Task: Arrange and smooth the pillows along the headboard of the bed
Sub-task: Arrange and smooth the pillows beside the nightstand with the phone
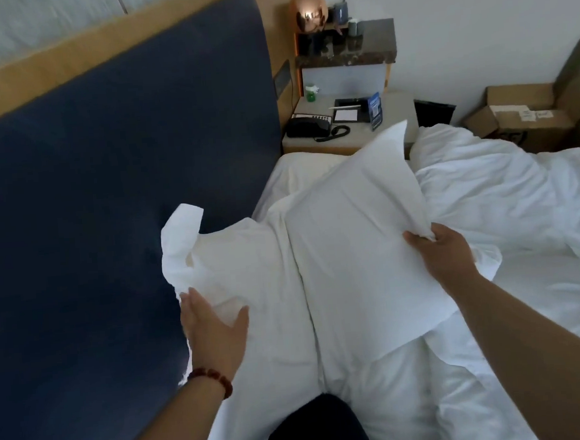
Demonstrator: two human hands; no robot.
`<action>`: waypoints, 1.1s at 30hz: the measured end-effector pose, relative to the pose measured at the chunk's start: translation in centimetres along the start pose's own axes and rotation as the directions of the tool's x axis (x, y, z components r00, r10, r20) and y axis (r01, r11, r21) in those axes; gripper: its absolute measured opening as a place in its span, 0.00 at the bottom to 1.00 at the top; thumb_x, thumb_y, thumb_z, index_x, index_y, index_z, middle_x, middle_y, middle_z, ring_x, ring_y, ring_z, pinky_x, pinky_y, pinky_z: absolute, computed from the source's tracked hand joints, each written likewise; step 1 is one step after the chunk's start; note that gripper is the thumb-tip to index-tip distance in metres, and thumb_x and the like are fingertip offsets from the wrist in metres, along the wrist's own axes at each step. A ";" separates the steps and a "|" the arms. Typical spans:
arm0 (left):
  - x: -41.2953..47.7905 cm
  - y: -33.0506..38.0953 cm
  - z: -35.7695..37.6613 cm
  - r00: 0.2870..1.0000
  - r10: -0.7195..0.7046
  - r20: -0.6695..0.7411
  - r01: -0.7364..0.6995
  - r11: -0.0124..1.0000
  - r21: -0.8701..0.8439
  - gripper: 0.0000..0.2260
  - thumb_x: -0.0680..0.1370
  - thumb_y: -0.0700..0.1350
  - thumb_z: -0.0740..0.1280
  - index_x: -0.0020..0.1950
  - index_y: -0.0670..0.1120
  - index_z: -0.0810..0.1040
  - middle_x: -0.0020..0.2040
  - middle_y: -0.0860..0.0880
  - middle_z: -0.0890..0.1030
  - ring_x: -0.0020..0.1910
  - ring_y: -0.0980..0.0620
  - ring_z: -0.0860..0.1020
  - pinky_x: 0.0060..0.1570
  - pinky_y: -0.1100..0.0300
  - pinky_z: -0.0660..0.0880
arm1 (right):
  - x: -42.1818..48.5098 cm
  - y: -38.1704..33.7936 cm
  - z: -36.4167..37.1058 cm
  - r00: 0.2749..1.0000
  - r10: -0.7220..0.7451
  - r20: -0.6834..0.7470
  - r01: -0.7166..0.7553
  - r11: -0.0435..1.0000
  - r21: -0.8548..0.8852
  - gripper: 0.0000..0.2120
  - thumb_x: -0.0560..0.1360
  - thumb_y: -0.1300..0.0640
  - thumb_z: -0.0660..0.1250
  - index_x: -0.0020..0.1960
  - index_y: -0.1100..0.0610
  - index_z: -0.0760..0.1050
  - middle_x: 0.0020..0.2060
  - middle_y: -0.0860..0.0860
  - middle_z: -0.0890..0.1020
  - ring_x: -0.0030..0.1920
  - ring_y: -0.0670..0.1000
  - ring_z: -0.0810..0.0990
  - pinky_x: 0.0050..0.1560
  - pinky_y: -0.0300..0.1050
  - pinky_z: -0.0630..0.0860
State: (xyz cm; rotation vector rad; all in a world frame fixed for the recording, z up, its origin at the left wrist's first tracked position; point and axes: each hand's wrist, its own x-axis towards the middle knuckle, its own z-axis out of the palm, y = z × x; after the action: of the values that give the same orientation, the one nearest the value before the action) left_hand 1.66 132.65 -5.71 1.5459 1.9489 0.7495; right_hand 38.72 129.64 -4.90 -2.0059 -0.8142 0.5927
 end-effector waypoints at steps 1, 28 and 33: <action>0.5 1.0 0.4 1.000 0.028 -0.005 -0.028 0.999 0.031 0.43 0.78 0.53 0.69 0.81 0.44 0.43 0.81 0.47 0.41 0.79 0.49 0.41 0.78 0.48 0.48 | 0.5 0.2 0.0 1.000 0.005 -0.006 -0.005 1.000 0.004 0.22 0.65 0.36 0.69 0.45 0.55 0.80 0.40 0.49 0.84 0.46 0.57 0.82 0.54 0.57 0.78; 24.4 8.6 15.1 0.689 -0.142 0.711 -0.333 0.809 0.484 0.46 0.66 0.73 0.69 0.75 0.47 0.66 0.69 0.46 0.73 0.62 0.47 0.74 0.60 0.57 0.72 | 11.6 6.4 6.0 0.994 0.103 -0.021 -0.105 0.977 -0.185 0.14 0.77 0.44 0.64 0.47 0.56 0.76 0.41 0.50 0.81 0.46 0.56 0.78 0.52 0.54 0.75; 27.7 14.8 16.1 0.662 -0.046 0.748 -0.452 0.772 0.447 0.47 0.65 0.74 0.68 0.75 0.48 0.66 0.68 0.46 0.74 0.60 0.47 0.75 0.60 0.56 0.73 | 14.8 5.5 5.3 0.981 0.157 -0.111 -0.172 0.976 -0.137 0.15 0.77 0.46 0.64 0.44 0.59 0.75 0.38 0.52 0.79 0.43 0.58 0.77 0.45 0.50 0.70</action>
State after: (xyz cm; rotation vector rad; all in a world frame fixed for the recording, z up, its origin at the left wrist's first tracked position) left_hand 17.58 164.08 -8.39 2.0445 1.4118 -0.4903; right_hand 46.88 141.11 -13.82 -2.2341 -0.6507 0.5341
